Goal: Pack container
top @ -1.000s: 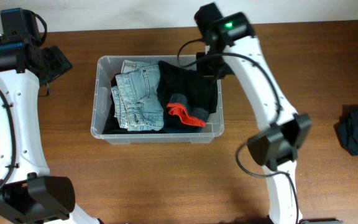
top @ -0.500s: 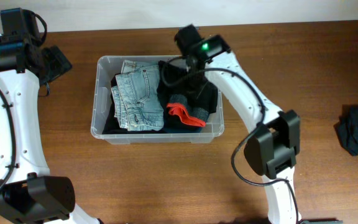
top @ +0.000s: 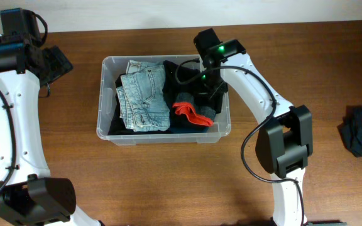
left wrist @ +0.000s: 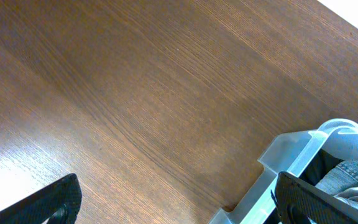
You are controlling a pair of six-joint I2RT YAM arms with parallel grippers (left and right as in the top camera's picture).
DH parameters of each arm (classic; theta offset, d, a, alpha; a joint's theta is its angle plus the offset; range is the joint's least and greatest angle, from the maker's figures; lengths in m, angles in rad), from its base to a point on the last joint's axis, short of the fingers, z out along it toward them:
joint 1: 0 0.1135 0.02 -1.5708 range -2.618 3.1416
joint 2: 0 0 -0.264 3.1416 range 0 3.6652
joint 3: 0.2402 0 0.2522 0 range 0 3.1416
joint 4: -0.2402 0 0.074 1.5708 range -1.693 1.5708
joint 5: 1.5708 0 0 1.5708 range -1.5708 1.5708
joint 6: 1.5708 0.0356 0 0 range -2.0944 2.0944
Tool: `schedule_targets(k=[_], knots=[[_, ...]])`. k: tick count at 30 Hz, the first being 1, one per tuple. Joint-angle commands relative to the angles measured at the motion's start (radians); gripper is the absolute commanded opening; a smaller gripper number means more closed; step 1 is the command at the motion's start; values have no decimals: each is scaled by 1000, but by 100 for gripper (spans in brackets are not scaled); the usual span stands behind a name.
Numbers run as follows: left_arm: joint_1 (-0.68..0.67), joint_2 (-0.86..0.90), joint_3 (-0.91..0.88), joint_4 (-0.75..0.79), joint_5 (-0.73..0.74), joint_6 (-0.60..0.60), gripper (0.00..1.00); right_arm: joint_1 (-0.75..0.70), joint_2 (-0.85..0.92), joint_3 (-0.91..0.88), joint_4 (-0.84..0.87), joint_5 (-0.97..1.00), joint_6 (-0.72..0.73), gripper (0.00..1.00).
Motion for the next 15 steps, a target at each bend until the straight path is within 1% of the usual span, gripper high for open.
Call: schedule_targets(k=[1,9,11,12,13,14,15], knots=[[2,-20,6,-1,-4,-9,99,-20,-27,43,-17,-40,-47,4],[2,-20,6,-1,-3,-10,99,-22,-121,187,-95,-71,-51,5],[2,-20,6,-1,-4,-10,99,-32,-148,219,-123,-51,-51,11],[2,-20,6,-1,-4,-10,99,-40,-161,233,-138,-34,-50,15],[2,-20,6,-1,-4,-10,99,-51,-175,252,-162,-10,-49,31],[2,-20,6,-1,-4,-10,99,-64,-188,267,-183,13,-41,54],[2,-20,6,-1,-4,-10,99,-78,-199,278,-202,31,-38,84]])
